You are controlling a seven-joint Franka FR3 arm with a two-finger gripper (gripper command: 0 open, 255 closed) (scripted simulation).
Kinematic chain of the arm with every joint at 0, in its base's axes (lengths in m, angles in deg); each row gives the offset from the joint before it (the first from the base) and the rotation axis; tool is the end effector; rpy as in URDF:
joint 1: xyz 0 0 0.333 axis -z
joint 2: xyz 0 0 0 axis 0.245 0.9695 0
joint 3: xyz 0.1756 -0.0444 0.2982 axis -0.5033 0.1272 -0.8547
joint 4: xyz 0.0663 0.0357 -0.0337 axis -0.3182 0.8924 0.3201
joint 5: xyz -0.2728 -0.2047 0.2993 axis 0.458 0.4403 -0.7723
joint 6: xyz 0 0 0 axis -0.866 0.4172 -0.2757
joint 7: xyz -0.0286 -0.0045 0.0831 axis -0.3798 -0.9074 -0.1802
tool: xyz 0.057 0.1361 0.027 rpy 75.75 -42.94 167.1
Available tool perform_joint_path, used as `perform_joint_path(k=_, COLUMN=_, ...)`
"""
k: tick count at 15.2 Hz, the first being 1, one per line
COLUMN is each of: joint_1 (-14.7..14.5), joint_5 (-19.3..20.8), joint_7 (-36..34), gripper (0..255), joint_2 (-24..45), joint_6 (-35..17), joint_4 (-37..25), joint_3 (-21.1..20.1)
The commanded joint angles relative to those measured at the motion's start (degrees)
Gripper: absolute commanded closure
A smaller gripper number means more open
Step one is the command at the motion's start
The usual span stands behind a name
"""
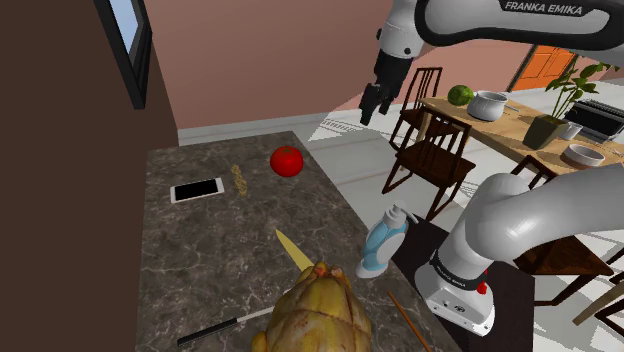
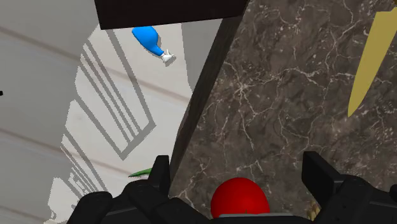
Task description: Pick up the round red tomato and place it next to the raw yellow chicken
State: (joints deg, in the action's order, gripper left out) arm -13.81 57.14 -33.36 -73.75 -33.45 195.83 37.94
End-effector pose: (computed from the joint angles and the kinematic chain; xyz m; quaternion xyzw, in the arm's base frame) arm 0.3759 -0.0044 0.5686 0.9984 -0.0317 0.0466 0.0097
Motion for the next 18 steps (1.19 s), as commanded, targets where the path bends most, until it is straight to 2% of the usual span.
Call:
perform_joint_path(k=1, joint_1=0.0, joint_5=0.0, joint_7=0.0, gripper=0, joint_2=0.0, joint_6=0.0, joint_4=0.0, joint_3=0.0)
perform_joint_path(k=10, joint_1=2.48, joint_5=-0.79, joint_7=-15.62, gripper=0, joint_2=16.74, joint_6=-14.31, joint_4=-3.13, joint_3=-6.42)
perform_joint_path(k=18, joint_1=4.88, joint_5=2.81, joint_7=-30.01, gripper=0, joint_2=34.21, joint_6=-22.82, joint_4=-12.12, joint_3=-10.21)
